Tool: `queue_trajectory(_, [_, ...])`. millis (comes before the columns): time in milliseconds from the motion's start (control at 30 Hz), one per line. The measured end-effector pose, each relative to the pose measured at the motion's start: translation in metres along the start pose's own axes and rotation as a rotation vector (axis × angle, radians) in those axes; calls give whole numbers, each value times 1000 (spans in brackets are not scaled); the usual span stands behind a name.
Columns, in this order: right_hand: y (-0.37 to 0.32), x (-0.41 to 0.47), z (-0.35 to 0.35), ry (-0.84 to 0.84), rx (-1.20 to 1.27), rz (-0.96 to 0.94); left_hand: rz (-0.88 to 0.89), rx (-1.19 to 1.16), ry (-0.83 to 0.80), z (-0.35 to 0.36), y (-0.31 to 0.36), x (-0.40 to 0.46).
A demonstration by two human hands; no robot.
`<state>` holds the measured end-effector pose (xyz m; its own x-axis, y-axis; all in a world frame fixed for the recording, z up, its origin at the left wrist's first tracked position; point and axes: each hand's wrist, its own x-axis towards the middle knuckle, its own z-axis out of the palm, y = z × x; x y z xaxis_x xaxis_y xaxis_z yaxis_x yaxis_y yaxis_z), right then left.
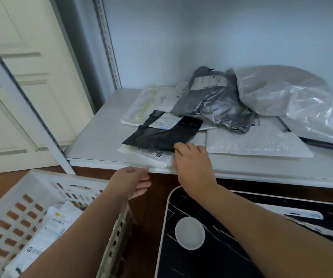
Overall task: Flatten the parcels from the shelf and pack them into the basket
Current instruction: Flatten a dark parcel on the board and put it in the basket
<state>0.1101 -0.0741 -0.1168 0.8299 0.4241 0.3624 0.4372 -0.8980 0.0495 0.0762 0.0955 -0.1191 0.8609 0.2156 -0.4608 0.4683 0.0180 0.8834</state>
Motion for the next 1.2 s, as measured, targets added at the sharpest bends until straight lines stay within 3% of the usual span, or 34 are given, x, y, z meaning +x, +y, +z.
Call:
queue_trajectory(100, [13,-15,-14,237,66,-6,-74,-371,24,14,16,-7])
queue_trajectory(200, [18,-55,-31,251,107,-99,-114,-630,-46,30,27,-23])
queue_trajectory(300, [25,-100,-39,173,111,-181,-115,-672,-116,52,25,-42])
queue_trajectory(367, [28,-124,-43,225,204,-125,-98,-636,-136,65,18,-52])
queue_trajectory(433, [36,-145,-54,279,426,239,-70,-580,-190,79,13,-71])
queue_trajectory(500, [56,-157,-60,238,770,800,-53,-492,-270,91,7,-92])
queue_trajectory(567, [77,-168,-61,229,1292,1307,-47,-338,-346,99,-6,-108])
queue_trajectory(633, [96,-190,-54,285,1734,1496,-63,-192,-397,104,-26,-117])
queue_trajectory(700, [104,-215,-44,293,1736,1521,-113,-104,-412,106,-50,-121])
queue_trajectory(800, [106,-249,-31,191,1536,1586,-198,-8,-381,112,-79,-128])
queue_trajectory(900, [114,-272,-26,76,1259,1488,-264,135,-303,118,-105,-130])
queue_trajectory(1033, [122,-284,-16,-191,911,1166,-14,748,-102,123,-129,-124])
queue_trajectory(1100, [124,-281,-10,-297,874,1046,115,934,-113,130,-138,-123])
queue_trajectory(1200, [122,-272,-1,-345,852,875,139,1119,-148,146,-150,-123])
